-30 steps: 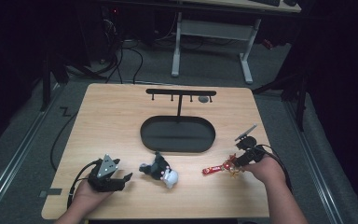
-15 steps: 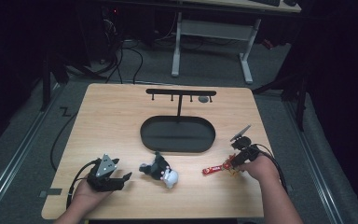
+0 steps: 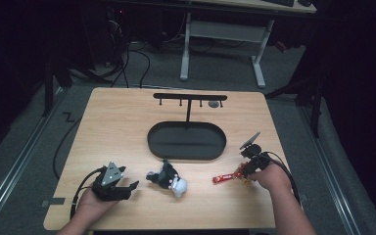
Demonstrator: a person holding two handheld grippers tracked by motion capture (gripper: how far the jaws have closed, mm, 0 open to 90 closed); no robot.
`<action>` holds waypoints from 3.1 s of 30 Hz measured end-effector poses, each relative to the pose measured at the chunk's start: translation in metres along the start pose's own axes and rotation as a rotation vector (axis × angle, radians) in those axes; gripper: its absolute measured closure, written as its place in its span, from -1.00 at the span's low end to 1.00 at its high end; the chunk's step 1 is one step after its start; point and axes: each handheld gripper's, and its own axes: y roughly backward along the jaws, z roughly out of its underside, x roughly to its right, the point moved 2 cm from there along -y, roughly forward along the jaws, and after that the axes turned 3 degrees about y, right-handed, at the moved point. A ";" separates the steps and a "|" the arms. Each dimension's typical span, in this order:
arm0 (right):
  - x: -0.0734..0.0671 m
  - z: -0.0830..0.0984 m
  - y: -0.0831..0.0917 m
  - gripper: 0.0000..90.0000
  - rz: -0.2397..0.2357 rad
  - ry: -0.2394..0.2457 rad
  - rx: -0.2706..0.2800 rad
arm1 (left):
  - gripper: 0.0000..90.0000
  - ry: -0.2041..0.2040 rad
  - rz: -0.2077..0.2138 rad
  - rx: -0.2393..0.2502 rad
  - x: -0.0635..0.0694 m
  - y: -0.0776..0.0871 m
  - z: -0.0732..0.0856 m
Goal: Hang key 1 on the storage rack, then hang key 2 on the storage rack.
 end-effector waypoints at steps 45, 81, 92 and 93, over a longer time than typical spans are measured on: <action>-0.040 -0.029 0.160 0.46 0.046 0.055 0.208 | -0.40 -0.010 0.025 0.078 0.001 0.004 -0.009; -0.024 -0.087 0.156 0.46 0.053 0.038 0.252 | -0.40 -0.006 0.018 0.063 -0.001 0.007 -0.004; -0.022 -0.098 0.163 0.47 0.054 0.021 0.232 | -0.40 -0.008 0.019 0.062 -0.002 0.007 -0.004; -0.022 -0.099 0.163 0.47 0.055 0.021 0.227 | -0.40 -0.008 0.019 0.062 -0.002 0.007 -0.004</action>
